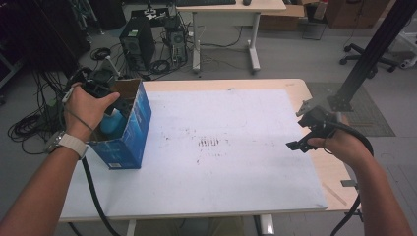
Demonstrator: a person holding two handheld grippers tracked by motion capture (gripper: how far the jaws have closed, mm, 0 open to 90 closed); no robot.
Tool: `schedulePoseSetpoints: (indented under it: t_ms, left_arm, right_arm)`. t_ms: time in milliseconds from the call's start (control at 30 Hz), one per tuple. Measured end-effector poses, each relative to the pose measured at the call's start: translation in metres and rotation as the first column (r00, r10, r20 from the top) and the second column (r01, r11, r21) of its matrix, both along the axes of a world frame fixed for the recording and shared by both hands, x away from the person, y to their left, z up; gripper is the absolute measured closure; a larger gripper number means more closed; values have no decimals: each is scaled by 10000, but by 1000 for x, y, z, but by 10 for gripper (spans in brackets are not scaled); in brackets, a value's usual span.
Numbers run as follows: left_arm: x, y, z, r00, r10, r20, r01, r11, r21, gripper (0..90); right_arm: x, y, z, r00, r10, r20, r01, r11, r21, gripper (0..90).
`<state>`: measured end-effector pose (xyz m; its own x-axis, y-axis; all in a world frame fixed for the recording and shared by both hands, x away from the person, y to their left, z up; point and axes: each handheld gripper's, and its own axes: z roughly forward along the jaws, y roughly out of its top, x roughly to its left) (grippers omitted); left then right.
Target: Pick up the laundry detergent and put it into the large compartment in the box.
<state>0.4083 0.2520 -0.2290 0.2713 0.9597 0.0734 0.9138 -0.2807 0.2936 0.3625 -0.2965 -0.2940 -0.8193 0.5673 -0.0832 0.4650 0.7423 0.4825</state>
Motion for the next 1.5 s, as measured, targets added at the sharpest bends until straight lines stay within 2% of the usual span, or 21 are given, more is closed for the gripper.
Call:
schedulePoseSetpoints:
  t_ms: [300, 467, 533, 1067, 1200, 1300, 1500]
  left_arm:
    - [-3, -4, 10, 9996, -250, 105, 251, 9997, -37, 103]
    - [-5, -10, 22, 9979, -611, 203, 611, 9981, -19, 105]
    - [-6, -13, 26, 9968, -753, 269, 749, 9971, 130, 113]
    - [-13, -30, 43, 9869, -1535, 492, 1537, 9881, 12, 112]
    - [-16, -36, 51, 9806, -1866, 606, 1868, 9824, 39, 113]
    - [-17, -42, 55, 9777, -2025, 550, 2017, 9792, 194, 108]
    - [-21, -55, 61, 9658, -2568, 368, 2558, 9663, 303, 102]
  right_arm:
    - [0, 0, -1, 10000, -1, -16, 1, 10000, 0, 78]
    - [1, 1, 0, 10000, 14, 9, -14, 10000, 22, 78]
    - [1, 2, 0, 10000, 0, -15, 0, 10000, 24, 78]
    - [1, 4, 3, 10000, 63, 29, -63, 10000, -27, 78]
    - [1, 4, 4, 10000, 78, 20, -78, 10000, -38, 78]
    - [1, 5, 4, 9999, 102, 27, -102, 9999, -29, 78]
    - [2, 5, 4, 10000, 95, 6, -95, 10000, -32, 78]
